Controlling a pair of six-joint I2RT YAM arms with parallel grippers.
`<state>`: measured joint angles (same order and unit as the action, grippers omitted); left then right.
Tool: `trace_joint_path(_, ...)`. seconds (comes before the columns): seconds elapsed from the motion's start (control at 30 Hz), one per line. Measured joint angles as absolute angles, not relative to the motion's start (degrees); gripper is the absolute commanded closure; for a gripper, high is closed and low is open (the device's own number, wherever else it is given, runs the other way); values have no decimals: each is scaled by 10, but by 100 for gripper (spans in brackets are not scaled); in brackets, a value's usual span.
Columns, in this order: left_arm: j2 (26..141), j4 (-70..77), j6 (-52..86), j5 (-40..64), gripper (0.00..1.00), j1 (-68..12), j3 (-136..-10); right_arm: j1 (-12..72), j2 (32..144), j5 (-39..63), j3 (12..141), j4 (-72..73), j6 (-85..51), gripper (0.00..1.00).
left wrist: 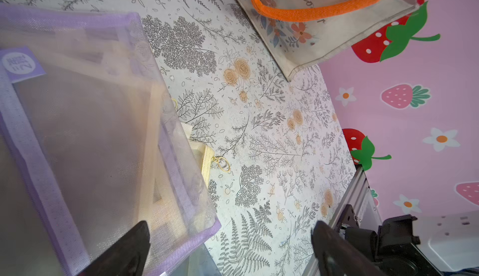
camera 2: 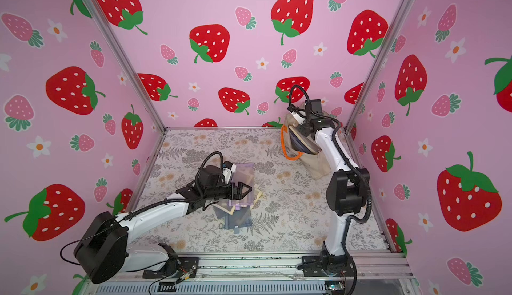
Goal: Put the pencil pouch into the canvas bag
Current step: Place the pencil pouch in the canvas bag.
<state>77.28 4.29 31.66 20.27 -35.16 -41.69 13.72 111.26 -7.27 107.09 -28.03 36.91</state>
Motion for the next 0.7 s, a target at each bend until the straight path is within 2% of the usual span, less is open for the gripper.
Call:
trace_joint_path(0.47,784,59,317,215,1,-350,-415,100,1094,-50,973,-235,346,100)
trace_joint_path(0.7,784,62,318,216,1,-347,-401,100,1088,-41,972,-232,340,100)
